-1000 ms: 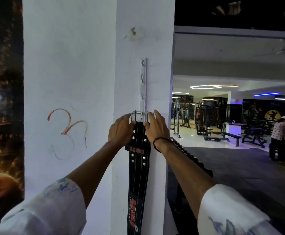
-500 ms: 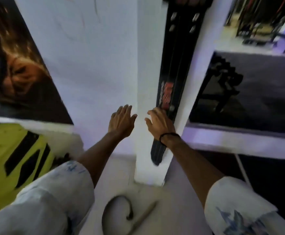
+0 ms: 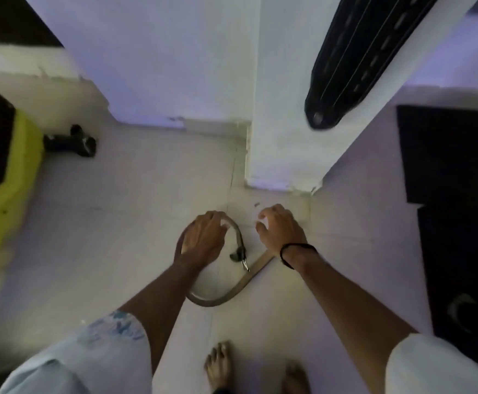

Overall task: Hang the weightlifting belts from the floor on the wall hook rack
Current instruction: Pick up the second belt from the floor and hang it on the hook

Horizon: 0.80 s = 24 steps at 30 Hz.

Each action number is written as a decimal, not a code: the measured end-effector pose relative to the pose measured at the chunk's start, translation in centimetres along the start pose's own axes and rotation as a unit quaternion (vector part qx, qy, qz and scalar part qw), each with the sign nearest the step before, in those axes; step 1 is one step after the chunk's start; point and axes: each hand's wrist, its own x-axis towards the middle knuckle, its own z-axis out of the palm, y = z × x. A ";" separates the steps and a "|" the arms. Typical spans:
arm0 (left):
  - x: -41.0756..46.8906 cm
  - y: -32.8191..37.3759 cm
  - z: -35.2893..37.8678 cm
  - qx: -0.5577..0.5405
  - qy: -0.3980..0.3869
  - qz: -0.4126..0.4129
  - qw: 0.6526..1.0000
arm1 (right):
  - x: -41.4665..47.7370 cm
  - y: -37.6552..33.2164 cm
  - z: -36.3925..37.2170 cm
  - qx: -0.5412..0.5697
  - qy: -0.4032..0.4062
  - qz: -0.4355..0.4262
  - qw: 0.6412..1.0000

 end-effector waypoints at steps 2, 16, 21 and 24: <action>2.1 -2.9 8.1 0.008 -0.034 0.009 0.999 | 1.8 3.6 7.8 -0.002 -0.036 0.006 0.999; 12.8 -6.6 24.2 0.372 -0.048 0.192 0.907 | 8.4 11.0 24.7 0.076 -0.062 0.038 0.994; 11.4 -4.1 17.1 0.266 0.035 0.182 0.946 | 6.8 7.4 18.4 0.156 0.042 0.076 0.984; 9.5 -1.7 10.4 0.168 0.094 0.157 0.969 | 5.2 3.4 12.4 0.201 0.164 0.071 0.963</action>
